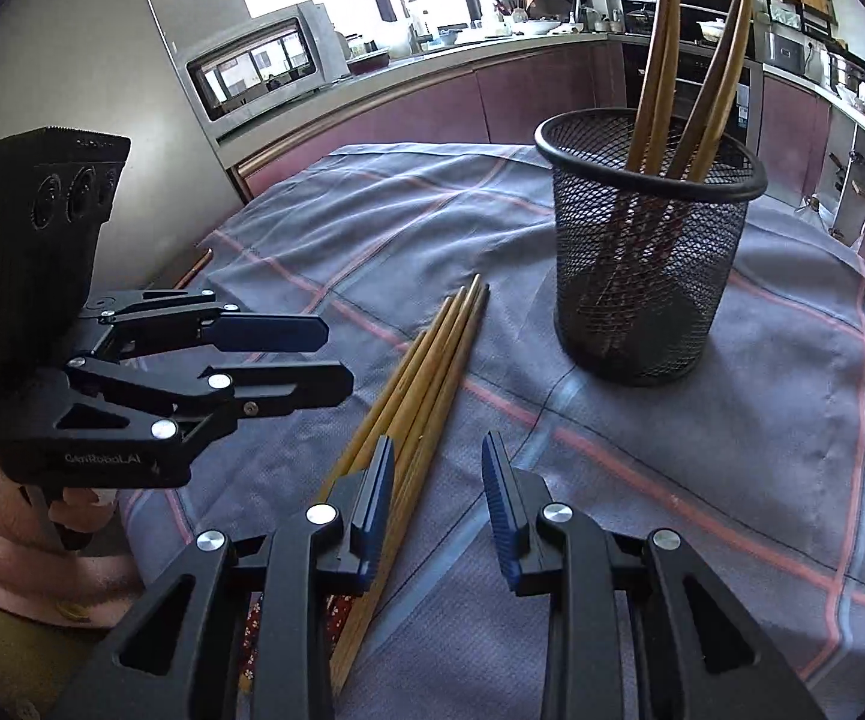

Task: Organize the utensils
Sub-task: 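Move both open tools back over the remaining chopsticks, then grasp a chopstick with the right tool while the left tool grasps another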

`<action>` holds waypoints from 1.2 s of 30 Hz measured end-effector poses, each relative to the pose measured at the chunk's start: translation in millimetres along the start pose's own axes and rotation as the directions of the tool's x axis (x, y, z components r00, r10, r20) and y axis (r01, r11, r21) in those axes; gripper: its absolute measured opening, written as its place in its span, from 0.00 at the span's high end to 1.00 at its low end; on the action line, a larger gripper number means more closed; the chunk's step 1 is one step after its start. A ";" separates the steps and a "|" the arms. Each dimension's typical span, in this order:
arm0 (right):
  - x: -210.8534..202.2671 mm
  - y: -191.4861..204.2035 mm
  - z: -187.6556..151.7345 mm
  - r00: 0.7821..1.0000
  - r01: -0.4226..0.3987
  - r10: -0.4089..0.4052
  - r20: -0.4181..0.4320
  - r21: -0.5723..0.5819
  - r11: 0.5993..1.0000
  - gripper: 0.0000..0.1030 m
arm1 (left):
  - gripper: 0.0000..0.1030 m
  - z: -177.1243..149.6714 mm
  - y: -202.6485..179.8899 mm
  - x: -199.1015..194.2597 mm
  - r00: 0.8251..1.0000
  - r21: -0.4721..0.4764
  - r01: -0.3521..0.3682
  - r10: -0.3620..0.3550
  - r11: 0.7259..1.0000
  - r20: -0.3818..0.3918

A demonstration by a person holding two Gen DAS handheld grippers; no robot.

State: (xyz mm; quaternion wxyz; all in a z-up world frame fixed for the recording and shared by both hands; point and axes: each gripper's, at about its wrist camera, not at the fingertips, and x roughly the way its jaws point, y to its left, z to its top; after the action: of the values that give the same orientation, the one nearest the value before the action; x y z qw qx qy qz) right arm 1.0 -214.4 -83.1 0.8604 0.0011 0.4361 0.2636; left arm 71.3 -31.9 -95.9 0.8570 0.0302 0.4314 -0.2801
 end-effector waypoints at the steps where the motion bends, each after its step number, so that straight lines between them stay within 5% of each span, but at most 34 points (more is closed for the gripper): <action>1: 0.9 1.9 -1.9 1.000 0.007 -0.007 -0.001 -0.006 1.000 0.72 | 0.59 -4.0 0.2 2.6 1.000 -0.002 0.002 -0.002 1.000 -0.006; 24: 5.2 -4.6 -9.9 0.998 0.060 -0.060 -0.029 0.019 0.998 0.78 | 0.60 -18.8 -16.0 19.8 0.998 0.037 0.001 0.001 0.999 -0.059; 36: 13.7 -2.4 -0.3 0.998 0.062 -0.062 -0.030 0.018 0.998 0.84 | 0.84 -11.7 0.4 24.0 0.998 0.007 -0.002 0.002 1.000 -0.069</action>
State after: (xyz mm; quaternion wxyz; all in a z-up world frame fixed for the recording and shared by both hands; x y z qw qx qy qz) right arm 8.4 -210.2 -94.1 0.8617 -0.0080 0.4510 0.2325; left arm 74.3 -39.1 -121.5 0.8417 0.0430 0.4599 -0.2795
